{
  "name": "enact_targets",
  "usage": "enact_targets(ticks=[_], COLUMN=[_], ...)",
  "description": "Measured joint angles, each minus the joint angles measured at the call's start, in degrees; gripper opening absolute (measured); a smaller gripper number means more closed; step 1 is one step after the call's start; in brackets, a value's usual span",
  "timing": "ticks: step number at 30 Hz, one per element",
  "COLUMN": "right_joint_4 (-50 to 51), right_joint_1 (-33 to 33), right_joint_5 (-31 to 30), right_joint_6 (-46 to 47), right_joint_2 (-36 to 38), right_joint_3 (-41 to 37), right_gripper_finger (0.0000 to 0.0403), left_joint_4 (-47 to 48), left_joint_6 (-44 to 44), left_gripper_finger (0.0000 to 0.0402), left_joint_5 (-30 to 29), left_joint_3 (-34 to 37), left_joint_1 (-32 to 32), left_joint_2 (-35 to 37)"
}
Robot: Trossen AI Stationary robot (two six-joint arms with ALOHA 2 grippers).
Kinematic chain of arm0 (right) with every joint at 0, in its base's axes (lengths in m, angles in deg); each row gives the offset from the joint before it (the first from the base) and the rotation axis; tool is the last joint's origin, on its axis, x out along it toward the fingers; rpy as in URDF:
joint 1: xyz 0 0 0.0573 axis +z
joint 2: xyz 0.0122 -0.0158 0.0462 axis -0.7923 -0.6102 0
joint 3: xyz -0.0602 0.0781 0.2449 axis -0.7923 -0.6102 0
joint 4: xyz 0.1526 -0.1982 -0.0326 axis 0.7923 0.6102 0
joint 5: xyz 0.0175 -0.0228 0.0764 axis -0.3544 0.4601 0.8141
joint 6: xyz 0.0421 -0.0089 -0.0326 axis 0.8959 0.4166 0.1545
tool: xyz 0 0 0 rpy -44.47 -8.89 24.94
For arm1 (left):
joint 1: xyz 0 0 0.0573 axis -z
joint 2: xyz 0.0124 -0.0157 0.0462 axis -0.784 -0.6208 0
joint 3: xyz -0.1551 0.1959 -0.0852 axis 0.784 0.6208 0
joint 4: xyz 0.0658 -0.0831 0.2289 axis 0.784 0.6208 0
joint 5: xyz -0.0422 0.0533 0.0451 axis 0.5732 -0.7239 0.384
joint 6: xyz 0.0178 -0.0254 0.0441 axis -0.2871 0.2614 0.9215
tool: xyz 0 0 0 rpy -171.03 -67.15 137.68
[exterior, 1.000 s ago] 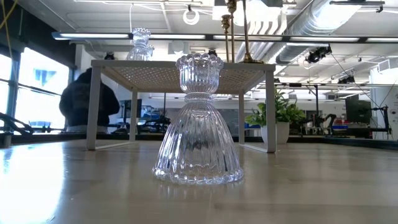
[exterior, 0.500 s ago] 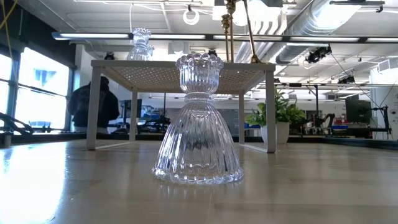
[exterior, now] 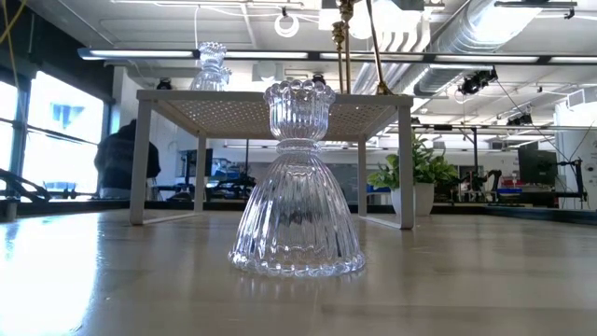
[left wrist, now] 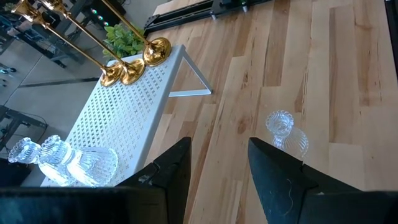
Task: Pick & Place candle stick holders
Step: Put the gold candle holder on the shelf aligned with the other gold candle holders
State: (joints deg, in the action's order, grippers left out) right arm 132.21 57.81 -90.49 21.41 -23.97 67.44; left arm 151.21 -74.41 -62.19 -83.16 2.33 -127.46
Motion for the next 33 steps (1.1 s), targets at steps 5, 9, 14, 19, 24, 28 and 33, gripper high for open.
enact_targets(ticks=[5,9,14,19,24,28,33], right_joint_4=[0.0,0.0,0.0,0.0,0.0,-0.4,-0.4], right_joint_1=[0.0,0.0,0.0,0.0,-0.1,-0.2,-0.2], right_joint_5=[0.0,0.0,1.4,1.5,1.5,1.5,1.5], right_joint_6=[0.0,0.0,0.0,0.0,0.0,0.0,0.0], right_joint_2=[0.0,0.0,0.0,0.0,0.0,0.0,0.0], right_joint_3=[0.0,0.0,0.0,0.0,0.0,0.0,0.0], right_gripper_finger=[0.0138,0.0138,0.0138,0.0138,0.0138,0.0138,0.0138], left_joint_4=[0.0,0.0,0.0,0.0,0.0,0.0,0.0], left_joint_6=[0.0,0.0,0.0,0.0,0.0,0.0,0.0], left_gripper_finger=[0.0154,0.0154,0.0154,0.0154,0.0154,0.0154,0.0154], left_joint_5=[0.0,0.0,0.0,0.0,0.0,0.2,0.9], left_joint_3=[0.0,0.0,0.0,0.0,0.0,0.0,0.0], left_joint_1=[0.0,0.0,0.0,0.0,0.0,0.0,0.0], left_joint_2=[0.0,0.0,0.0,0.0,0.0,0.0,0.0])
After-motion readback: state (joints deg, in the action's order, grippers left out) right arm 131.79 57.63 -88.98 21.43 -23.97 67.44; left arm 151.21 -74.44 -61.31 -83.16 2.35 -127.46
